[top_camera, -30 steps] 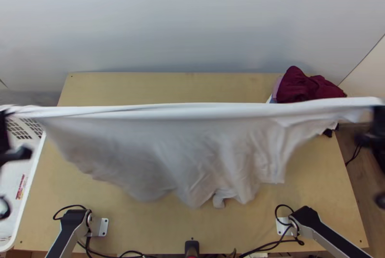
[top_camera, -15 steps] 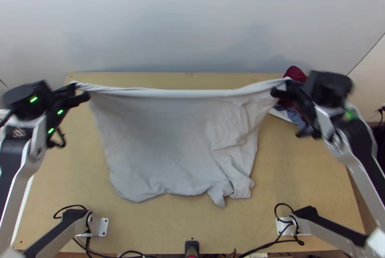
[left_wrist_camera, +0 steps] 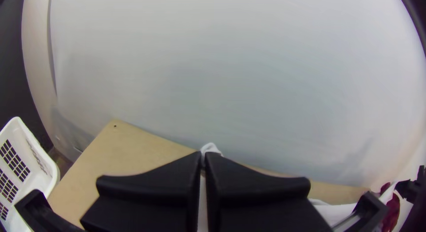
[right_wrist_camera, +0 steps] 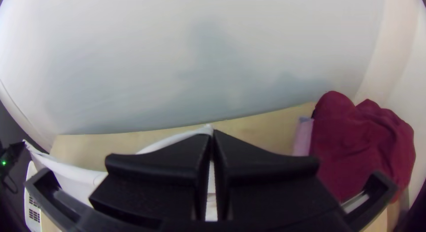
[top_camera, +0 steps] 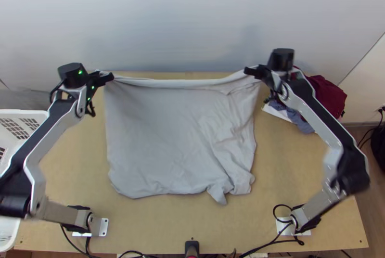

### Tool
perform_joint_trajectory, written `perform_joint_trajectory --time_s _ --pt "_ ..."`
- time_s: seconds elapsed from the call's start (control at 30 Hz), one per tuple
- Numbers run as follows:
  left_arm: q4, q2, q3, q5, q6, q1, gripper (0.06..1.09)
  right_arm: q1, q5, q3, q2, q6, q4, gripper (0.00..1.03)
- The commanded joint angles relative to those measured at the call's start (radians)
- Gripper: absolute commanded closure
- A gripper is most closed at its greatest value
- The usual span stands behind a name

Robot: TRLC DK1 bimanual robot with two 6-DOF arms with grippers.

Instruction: Fold the t-shirt

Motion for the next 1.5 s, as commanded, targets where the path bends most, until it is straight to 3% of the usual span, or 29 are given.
perform_joint_trajectory --time_s 0.0,0.4,0.77,0.97,1.47 --pt "0.118 0.234 0.126 -0.050 0.003 0.022 1.05 -0.011 0.003 0.198 0.246 0.007 0.044 1.00" --pt "0.187 0.495 0.318 -0.076 0.022 0.032 1.05 0.003 0.116 0.403 0.480 0.005 0.104 1.00" --pt "0.186 0.708 0.548 -0.090 0.022 0.048 1.05 0.038 0.208 0.651 0.679 0.005 0.075 1.00" --pt "0.177 0.705 0.516 -0.085 0.022 0.054 1.05 0.053 0.207 0.614 0.676 0.015 0.040 1.00" --pt "0.103 0.500 0.309 0.036 0.035 0.108 1.05 0.053 0.165 0.315 0.421 0.055 -0.019 1.00"
